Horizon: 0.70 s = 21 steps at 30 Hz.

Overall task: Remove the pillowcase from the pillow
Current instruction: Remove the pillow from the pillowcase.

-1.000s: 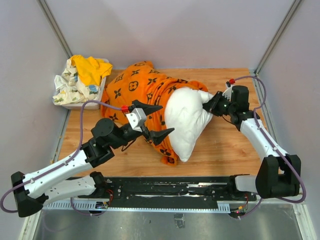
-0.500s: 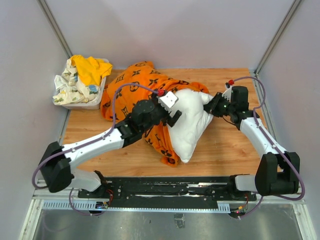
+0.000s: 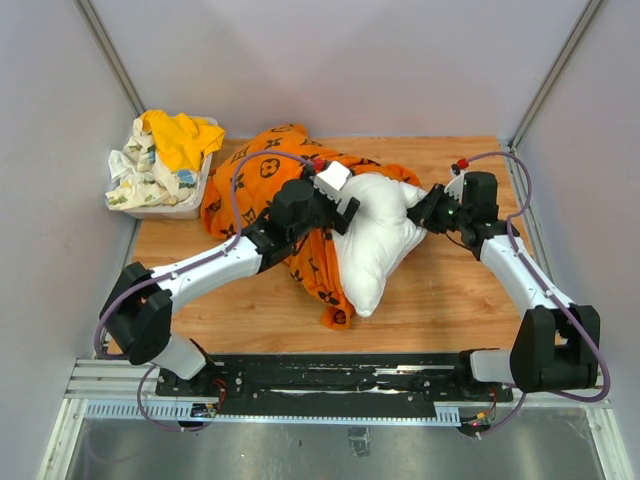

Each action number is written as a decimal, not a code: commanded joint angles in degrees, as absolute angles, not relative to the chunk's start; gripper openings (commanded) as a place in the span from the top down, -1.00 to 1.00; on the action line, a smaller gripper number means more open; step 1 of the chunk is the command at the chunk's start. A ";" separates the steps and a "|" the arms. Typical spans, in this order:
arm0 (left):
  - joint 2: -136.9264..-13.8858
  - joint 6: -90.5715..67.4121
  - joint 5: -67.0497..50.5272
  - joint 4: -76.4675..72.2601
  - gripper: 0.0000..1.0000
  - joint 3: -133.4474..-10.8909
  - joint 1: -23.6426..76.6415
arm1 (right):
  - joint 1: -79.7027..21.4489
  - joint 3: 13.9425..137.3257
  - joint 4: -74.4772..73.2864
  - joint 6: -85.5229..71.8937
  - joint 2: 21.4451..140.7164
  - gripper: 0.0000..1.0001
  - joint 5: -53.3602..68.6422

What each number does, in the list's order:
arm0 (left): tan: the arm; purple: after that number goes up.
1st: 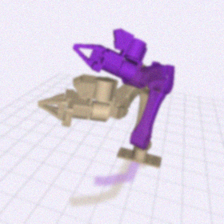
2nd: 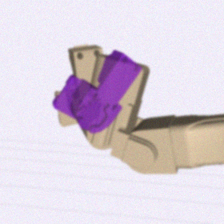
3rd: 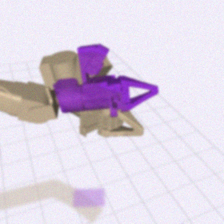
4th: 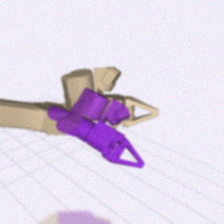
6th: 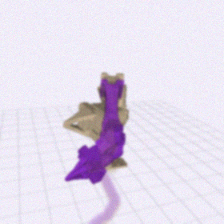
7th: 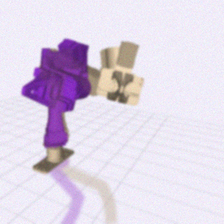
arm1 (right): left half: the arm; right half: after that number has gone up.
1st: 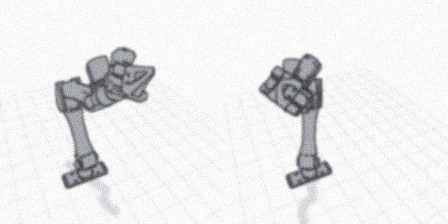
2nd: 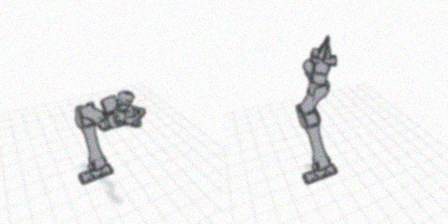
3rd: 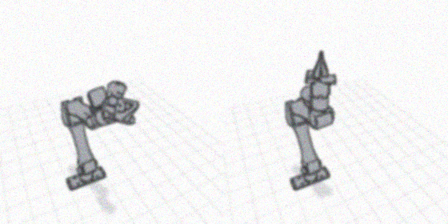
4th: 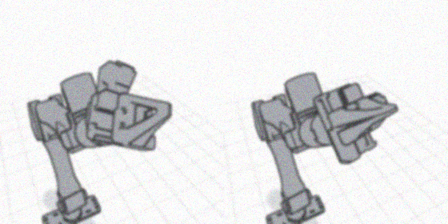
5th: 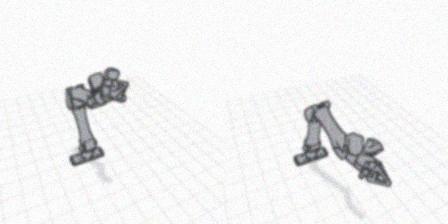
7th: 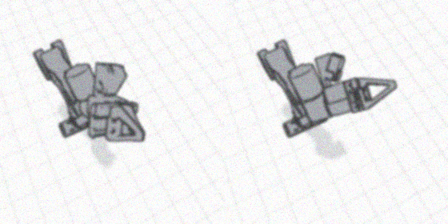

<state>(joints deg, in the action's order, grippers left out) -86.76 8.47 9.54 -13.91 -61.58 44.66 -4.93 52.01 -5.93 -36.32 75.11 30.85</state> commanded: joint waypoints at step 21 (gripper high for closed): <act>-71.53 -3.12 5.47 -9.73 -0.99 -51.18 26.61 | -0.14 50.70 -5.37 -37.38 71.50 0.86 36.76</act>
<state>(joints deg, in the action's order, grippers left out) -75.75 -4.19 -0.69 -11.60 -54.02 30.24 -3.73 51.53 -4.27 -37.76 73.80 35.97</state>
